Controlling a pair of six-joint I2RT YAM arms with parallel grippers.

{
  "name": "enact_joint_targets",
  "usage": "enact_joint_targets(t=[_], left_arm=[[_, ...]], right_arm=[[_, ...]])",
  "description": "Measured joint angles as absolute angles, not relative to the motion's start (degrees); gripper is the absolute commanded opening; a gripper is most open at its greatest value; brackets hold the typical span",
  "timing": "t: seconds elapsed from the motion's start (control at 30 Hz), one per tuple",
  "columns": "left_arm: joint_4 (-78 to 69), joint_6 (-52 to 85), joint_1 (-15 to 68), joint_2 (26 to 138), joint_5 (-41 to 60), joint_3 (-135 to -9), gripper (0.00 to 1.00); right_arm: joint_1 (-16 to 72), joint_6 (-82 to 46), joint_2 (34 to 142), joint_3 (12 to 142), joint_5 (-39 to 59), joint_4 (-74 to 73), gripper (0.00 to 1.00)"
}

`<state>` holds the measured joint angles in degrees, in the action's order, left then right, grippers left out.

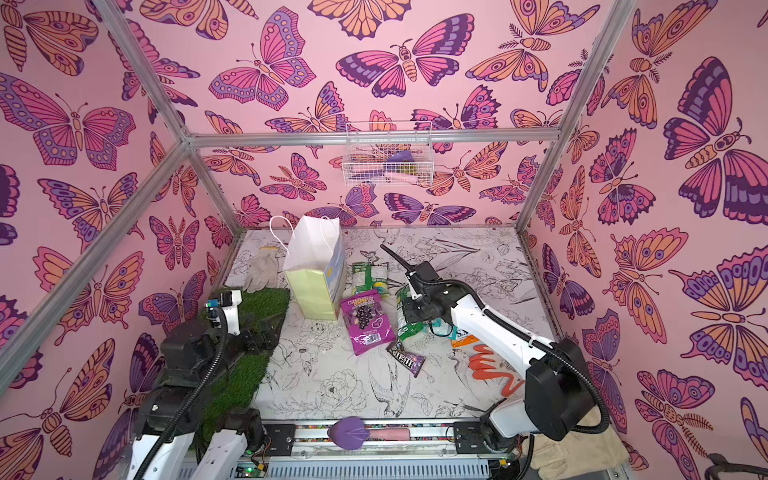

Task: Place the snacks into the paper bag
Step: 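Lift the green snack bag upward with the right gripper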

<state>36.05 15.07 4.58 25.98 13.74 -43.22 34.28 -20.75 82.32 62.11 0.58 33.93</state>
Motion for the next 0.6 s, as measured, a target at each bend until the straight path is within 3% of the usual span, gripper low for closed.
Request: enact_joint_targets(t=[0.6], left_arm=[[36.05, 15.09, 4.58, 25.93, 13.74, -43.22, 1.0]], right_arm=[[34.28, -20.97, 76.4, 62.08, -0.23, 34.06, 0.0]])
